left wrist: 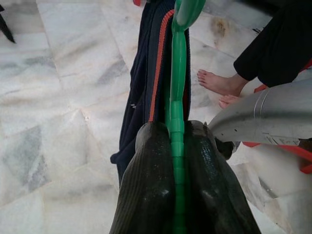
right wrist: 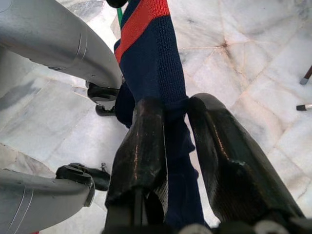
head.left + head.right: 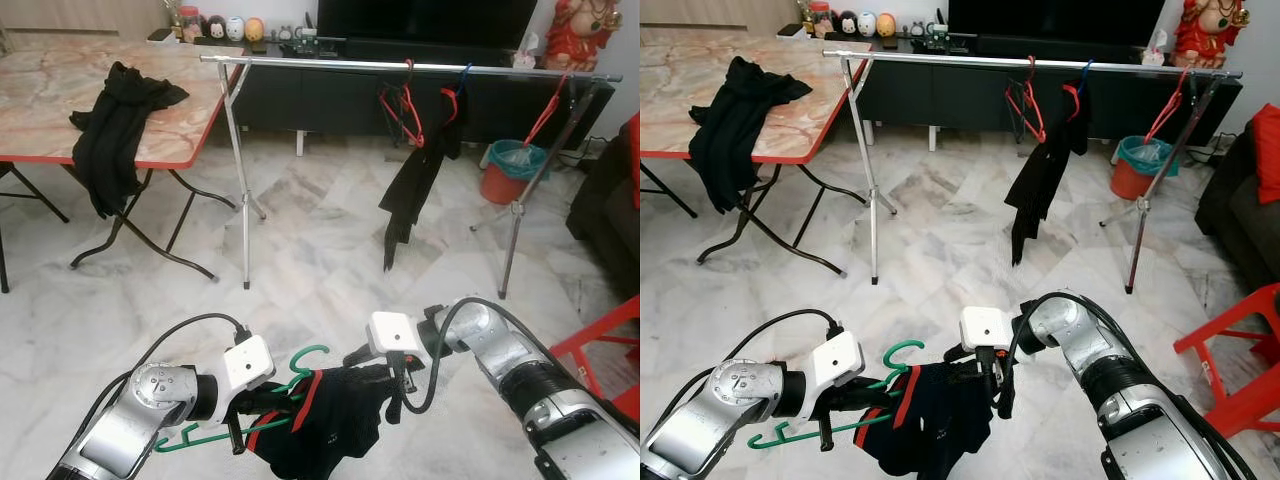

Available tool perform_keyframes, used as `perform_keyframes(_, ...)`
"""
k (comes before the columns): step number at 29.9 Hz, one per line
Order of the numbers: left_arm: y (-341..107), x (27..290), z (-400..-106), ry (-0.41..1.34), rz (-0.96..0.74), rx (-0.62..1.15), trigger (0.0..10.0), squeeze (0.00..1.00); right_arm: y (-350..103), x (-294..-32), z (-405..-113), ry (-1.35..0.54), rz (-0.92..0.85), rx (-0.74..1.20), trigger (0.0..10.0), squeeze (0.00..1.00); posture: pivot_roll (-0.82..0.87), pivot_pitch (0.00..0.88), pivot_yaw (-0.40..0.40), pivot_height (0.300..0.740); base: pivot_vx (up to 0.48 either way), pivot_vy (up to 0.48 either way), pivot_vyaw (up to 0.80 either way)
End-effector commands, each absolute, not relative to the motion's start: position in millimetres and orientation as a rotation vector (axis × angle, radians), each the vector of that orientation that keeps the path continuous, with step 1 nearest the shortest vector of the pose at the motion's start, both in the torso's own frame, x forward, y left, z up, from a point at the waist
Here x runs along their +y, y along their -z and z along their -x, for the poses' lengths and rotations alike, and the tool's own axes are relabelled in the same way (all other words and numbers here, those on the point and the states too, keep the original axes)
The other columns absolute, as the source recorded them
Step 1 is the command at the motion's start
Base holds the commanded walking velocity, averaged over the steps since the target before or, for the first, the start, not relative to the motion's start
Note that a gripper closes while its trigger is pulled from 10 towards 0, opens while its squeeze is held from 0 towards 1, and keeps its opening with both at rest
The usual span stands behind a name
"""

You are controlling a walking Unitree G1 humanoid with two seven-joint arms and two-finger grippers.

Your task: Hang hanger

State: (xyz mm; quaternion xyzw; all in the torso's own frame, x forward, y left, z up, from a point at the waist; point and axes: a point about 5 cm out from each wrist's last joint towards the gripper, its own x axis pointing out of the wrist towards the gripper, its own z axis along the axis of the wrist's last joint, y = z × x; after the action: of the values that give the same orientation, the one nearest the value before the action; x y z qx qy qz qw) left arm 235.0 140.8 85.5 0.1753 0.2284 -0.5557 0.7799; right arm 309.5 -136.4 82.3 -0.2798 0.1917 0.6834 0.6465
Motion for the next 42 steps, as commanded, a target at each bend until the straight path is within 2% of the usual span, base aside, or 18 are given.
perform_keyframes(1,-95,138,-237,1.207,-0.359,0.447,0.0,0.0,-88,-135,-314,-1.55,0.663,0.414,10.0,0.0,0.09,0.0,-0.081,0.74,0.0,0.0,0.0)
perform_keyframes(8,-95,138,-236,1.208,-0.355,0.449,0.0,0.0,-87,-131,-314,-1.556,0.585,0.416,10.0,0.0,0.09,0.0,-0.083,0.74,0.0,0.0,0.0)
perform_keyframes(9,-95,138,-236,1.208,-0.354,0.449,0.0,0.0,-87,-131,-314,-1.563,0.578,0.422,10.0,1.0,0.09,0.0,-0.084,0.74,0.0,0.0,0.0)
perform_keyframes(13,-95,138,-236,1.21,-0.354,0.452,0.0,0.0,-87,-131,-313,-1.573,0.601,0.41,10.0,1.0,0.09,0.0,-0.084,0.74,0.0,0.0,0.0)
perform_keyframes(14,-95,138,-236,1.211,-0.353,0.452,0.0,0.0,-86,-132,-313,-1.574,0.604,0.411,10.0,0.69,0.09,0.0,-0.084,0.74,0.0,0.0,0.0)
perform_keyframes(15,-95,138,-236,1.211,-0.352,0.453,0.0,0.0,-85,-133,-312,-1.587,0.608,0.426,10.0,0.0,0.09,0.0,-0.084,0.74,0.0,0.0,0.0)
perform_keyframes(37,-94,137,-234,1.223,-0.343,0.458,0.0,0.0,-76,-128,-309,-1.569,0.609,0.438,10.0,0.0,0.1,0.0,-0.086,0.74,0.0,0.0,0.0)
perform_keyframes(38,-94,137,-234,1.224,-0.342,0.458,0.0,0.0,-75,-129,-309,-1.571,0.607,0.441,3.2,0.0,0.1,0.0,-0.087,0.74,0.0,0.0,0.0)
perform_keyframes(40,-94,136,-234,1.224,-0.342,0.458,0.0,0.0,-75,-129,-308,-1.571,0.607,0.443,3.2,0.0,0.1,0.0,-0.087,0.74,0.0,0.0,0.0)
perform_keyframes(41,-94,137,-234,1.224,-0.342,0.459,0.0,0.0,-74,-129,-308,-1.571,0.603,0.45,0.0,0.0,0.1,0.0,-0.087,0.74,0.0,0.0,0.0)
perform_keyframes(42,-94,137,-234,1.224,-0.342,0.459,0.0,0.0,-74,-129,-308,-1.571,0.603,0.45,0.0,0.0,0.1,0.0,-0.087,0.74,0.0,0.0,0.0)
